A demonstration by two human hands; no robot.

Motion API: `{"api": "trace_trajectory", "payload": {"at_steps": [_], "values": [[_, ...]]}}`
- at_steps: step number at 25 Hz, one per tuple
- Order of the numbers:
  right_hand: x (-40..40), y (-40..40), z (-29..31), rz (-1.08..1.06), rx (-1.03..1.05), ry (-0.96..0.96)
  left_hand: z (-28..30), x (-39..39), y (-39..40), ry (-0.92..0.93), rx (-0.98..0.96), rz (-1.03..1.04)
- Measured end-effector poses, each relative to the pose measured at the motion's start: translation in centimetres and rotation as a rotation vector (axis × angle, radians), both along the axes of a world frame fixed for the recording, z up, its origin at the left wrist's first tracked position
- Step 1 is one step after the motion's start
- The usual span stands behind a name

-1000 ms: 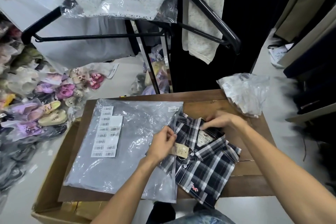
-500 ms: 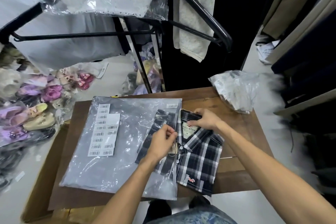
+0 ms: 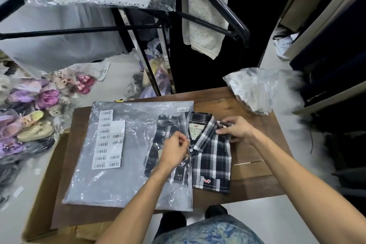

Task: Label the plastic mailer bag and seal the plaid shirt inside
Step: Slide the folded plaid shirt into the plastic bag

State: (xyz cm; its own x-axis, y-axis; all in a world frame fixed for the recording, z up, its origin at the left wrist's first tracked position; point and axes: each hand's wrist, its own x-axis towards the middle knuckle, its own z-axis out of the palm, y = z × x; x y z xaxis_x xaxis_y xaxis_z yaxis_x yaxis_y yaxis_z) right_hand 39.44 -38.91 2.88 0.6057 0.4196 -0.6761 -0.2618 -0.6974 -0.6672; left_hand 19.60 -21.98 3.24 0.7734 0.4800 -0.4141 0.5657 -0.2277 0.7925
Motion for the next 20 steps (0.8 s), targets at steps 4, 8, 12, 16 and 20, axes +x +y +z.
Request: {"api": "trace_trajectory", "payload": {"at_steps": [4, 8, 12, 16, 20], "values": [[-0.4, 0.4, -0.3, -0.16, 0.081, 0.061, 0.0, 0.3, 0.4, -0.008, 0.023, 0.065], [-0.9, -1.1, 0.2, -0.074, -0.019, 0.188, -0.3, 0.1, 0.6, -0.002, 0.05, 0.039], [-3.1, -0.1, 0.4, -0.039, 0.098, 0.144, -0.1, 0.6, 0.1, 0.004, 0.049, 0.013], [-5.7, 2.2, -0.2, -0.138, 0.23, 0.107, 0.3, 0.5, 0.4, 0.023, 0.152, -0.025], [-7.0, 1.5, -0.5, -0.34, 0.26, 0.251, 0.2, -0.7, 1.4, 0.264, 0.337, -0.287]]}}
